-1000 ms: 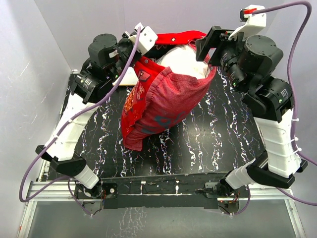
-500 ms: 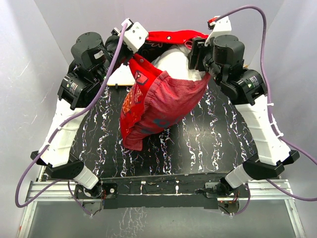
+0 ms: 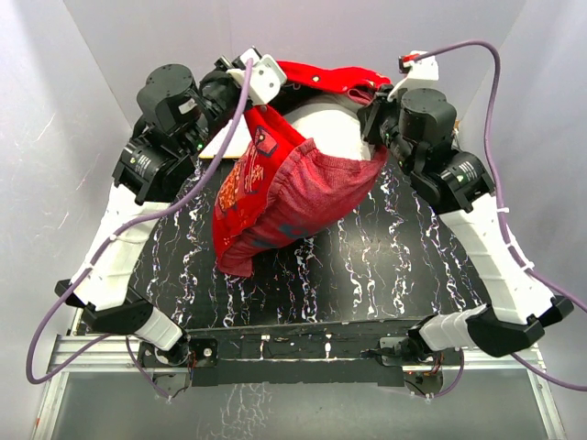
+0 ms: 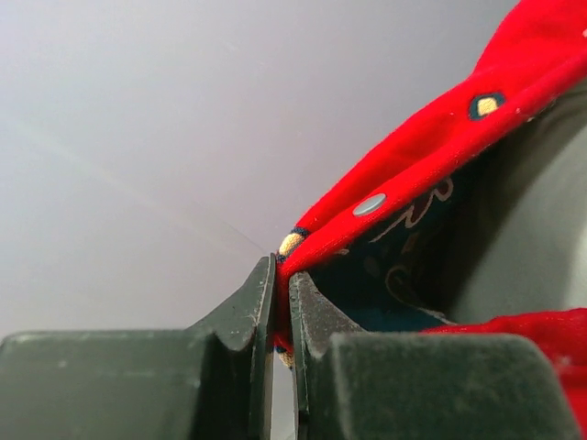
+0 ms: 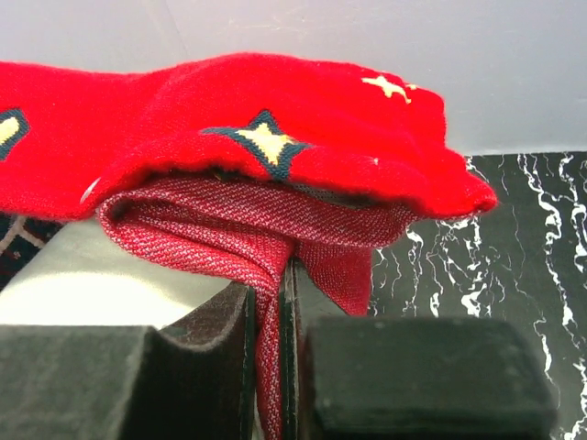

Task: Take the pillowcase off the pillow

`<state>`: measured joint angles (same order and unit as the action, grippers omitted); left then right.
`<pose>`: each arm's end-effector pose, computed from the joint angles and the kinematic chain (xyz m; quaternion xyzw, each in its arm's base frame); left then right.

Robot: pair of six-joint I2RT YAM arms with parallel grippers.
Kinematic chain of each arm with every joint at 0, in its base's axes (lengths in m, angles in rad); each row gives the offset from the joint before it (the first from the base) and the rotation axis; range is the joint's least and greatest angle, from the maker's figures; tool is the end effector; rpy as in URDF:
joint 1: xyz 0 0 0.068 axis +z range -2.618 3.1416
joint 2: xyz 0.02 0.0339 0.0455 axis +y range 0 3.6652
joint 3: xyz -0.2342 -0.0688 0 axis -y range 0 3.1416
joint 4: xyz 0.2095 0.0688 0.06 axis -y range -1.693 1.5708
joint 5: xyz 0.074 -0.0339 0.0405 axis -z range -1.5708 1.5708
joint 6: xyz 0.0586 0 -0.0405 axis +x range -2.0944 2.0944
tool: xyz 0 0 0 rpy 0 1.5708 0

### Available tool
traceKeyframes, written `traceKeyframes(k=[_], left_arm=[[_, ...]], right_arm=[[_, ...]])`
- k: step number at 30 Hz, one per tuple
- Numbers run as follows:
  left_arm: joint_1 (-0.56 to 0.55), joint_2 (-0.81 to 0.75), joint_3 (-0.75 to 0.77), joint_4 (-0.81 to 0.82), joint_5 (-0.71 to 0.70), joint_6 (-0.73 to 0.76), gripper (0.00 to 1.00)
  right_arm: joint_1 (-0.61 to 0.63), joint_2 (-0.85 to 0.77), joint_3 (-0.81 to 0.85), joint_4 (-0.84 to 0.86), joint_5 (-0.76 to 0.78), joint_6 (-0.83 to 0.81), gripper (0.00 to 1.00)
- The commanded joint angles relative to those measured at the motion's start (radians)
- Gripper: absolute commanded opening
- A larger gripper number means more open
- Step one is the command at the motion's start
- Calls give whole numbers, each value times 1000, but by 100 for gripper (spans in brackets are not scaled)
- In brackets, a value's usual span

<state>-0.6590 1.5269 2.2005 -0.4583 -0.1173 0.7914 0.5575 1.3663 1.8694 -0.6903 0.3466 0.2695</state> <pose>0.2139 -0.1570 0.5533 0.3810 0.4987 0.0881 0.7735 0.2260 0.1174 0.4724 0.0000 0.7665 0.1309 0.6288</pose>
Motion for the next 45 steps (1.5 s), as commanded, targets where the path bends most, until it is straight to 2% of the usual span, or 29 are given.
traceKeyframes(k=[1, 9, 13, 15, 18, 21, 23, 25, 27, 31, 34, 40, 45], left_arm=[[22, -91, -5, 203, -210, 172, 0], [57, -67, 20, 300, -300, 296, 0], [189, -36, 52, 301, -260, 265, 0], [253, -24, 58, 265, -217, 201, 0], [271, -42, 12, 212, -140, 119, 0], [270, -31, 27, 116, -16, -16, 0], [271, 0, 75, 51, 51, -137, 0], [271, 20, 109, -3, 113, -235, 0], [271, 25, 116, -30, 166, -308, 0], [271, 40, 146, -47, 211, -367, 0], [271, 52, 190, -69, 228, -381, 0], [271, 49, 204, -61, 211, -351, 0], [271, 44, 212, -52, 197, -319, 0]], right_arm=[[-60, -85, -75, 40, 171, 54, 8], [-156, -152, -225, 40, 148, 121, 8], [-219, -189, -287, 40, 111, 140, 8], [-241, -203, -301, 49, 72, 144, 8], [-243, -209, -294, 89, -61, 133, 8], [-243, -194, -251, 155, -345, 107, 9], [-244, -183, -205, 194, -532, 87, 18], [-243, -190, -181, 235, -661, 55, 36], [-243, -204, -177, 277, -753, 7, 49], [-243, -228, -171, 362, -849, -107, 64], [-244, -207, -122, 394, -960, -169, 70], [-206, -118, -1, 299, -1145, -335, 75], [-107, -50, 47, 96, -1068, -495, 75]])
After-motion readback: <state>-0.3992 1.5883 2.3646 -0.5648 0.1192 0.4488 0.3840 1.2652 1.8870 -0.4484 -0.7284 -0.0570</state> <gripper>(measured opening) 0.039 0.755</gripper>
